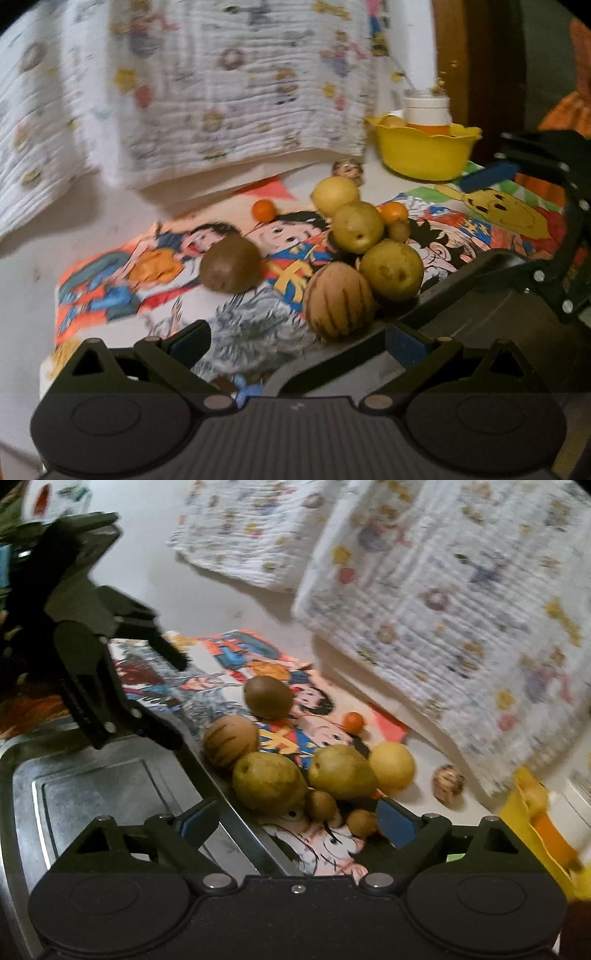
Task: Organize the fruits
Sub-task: 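Move the left tool toward the striped fruit while the right tool approaches the brown pear, then close the left tool on the striped fruit while the right tool grasps the brown pear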
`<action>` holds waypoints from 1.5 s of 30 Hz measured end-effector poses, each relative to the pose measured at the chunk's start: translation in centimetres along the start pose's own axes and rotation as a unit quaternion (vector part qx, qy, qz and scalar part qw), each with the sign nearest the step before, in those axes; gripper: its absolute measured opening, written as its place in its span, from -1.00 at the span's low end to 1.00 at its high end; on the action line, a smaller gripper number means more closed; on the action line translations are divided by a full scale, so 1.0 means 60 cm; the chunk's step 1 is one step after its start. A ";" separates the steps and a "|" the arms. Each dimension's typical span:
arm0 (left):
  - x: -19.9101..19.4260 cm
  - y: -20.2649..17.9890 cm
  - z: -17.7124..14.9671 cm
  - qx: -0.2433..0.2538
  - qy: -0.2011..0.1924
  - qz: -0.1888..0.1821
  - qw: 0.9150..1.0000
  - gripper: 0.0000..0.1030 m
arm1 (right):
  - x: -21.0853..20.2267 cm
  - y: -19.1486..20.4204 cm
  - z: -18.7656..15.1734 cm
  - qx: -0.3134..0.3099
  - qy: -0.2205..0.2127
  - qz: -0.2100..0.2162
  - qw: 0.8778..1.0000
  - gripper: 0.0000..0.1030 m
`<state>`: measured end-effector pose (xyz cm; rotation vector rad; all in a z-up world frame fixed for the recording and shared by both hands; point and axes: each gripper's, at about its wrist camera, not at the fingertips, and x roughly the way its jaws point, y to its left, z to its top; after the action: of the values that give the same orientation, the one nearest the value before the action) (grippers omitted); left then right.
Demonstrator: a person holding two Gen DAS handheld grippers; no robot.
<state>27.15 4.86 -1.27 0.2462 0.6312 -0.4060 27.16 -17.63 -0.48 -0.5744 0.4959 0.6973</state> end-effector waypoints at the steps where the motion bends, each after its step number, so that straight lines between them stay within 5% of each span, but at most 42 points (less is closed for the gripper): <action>1: 0.005 0.001 0.002 0.004 -0.003 -0.005 1.000 0.97 | 0.006 -0.005 0.003 -0.002 0.000 0.009 1.000 0.73; 12: 0.040 0.036 0.012 -0.013 -0.016 -0.090 0.996 0.76 | 0.051 -0.017 0.015 -0.029 0.000 0.084 0.996 0.48; 26: 0.067 0.046 0.012 -0.029 -0.005 -0.133 0.991 0.35 | 0.093 -0.019 0.017 -0.026 0.019 0.107 0.994 0.15; 36: 0.080 0.063 0.011 -0.067 0.000 -0.180 0.981 0.11 | 0.104 -0.034 0.017 -0.012 0.019 0.134 0.991 0.20; 45: 0.083 0.074 0.004 -0.104 -0.003 -0.186 0.977 0.07 | 0.109 -0.037 0.013 0.000 0.012 0.141 0.990 0.23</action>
<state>32.88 7.28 -3.67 -0.0754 0.7095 -0.6952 33.25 -15.55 -3.08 -0.5181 0.6068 0.9604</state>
